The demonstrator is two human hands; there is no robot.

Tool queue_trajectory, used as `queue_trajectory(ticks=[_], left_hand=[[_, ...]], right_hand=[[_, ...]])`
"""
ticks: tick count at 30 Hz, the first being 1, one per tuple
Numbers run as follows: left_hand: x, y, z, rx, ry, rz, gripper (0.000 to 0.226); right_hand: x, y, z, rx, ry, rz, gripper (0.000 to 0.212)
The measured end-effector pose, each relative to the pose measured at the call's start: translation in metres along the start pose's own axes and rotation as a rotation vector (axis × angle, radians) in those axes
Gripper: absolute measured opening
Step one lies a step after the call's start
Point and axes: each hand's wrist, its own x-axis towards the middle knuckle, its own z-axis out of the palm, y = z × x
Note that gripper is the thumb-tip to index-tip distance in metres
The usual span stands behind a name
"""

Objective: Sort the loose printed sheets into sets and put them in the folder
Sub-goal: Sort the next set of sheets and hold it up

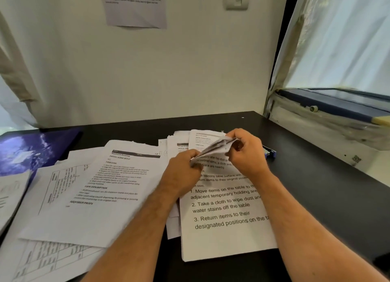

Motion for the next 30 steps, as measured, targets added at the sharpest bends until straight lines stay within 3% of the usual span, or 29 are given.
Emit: queue_trajectory(ticks=[3, 6, 8, 13, 22, 27, 30], left_hand=[[0.001, -0.001, 0.001, 0.000, -0.015, -0.027, 0.013], [-0.001, 0.004, -0.002, -0.258, 0.018, -0.093, 0.070], [0.004, 0.008, -0.002, -0.365, 0.046, -0.154, 0.083], [0.016, 0.008, 0.006, -0.357, 0.053, -0.216, 0.050], [0.029, -0.009, 0.016, -0.193, 0.035, -0.174, 0.029], [0.027, -0.011, 0.012, -0.268, 0.197, -0.211, 0.029], [0.022, -0.009, 0.009, -0.362, 0.242, -0.209, 0.050]], right_hand=[[0.000, 0.003, 0.005, 0.075, -0.060, -0.011, 0.020], [0.000, 0.010, 0.005, 0.147, -0.065, 0.026, 0.011], [-0.001, 0.013, -0.001, 0.210, -0.070, 0.051, 0.007], [-0.008, 0.015, -0.009, 0.240, -0.065, 0.028, 0.012], [-0.009, 0.013, -0.004, 0.259, -0.099, -0.013, 0.012], [-0.009, 0.011, -0.004, 0.269, -0.064, -0.033, 0.023], [-0.010, 0.009, -0.008, 0.279, 0.012, -0.082, 0.023]])
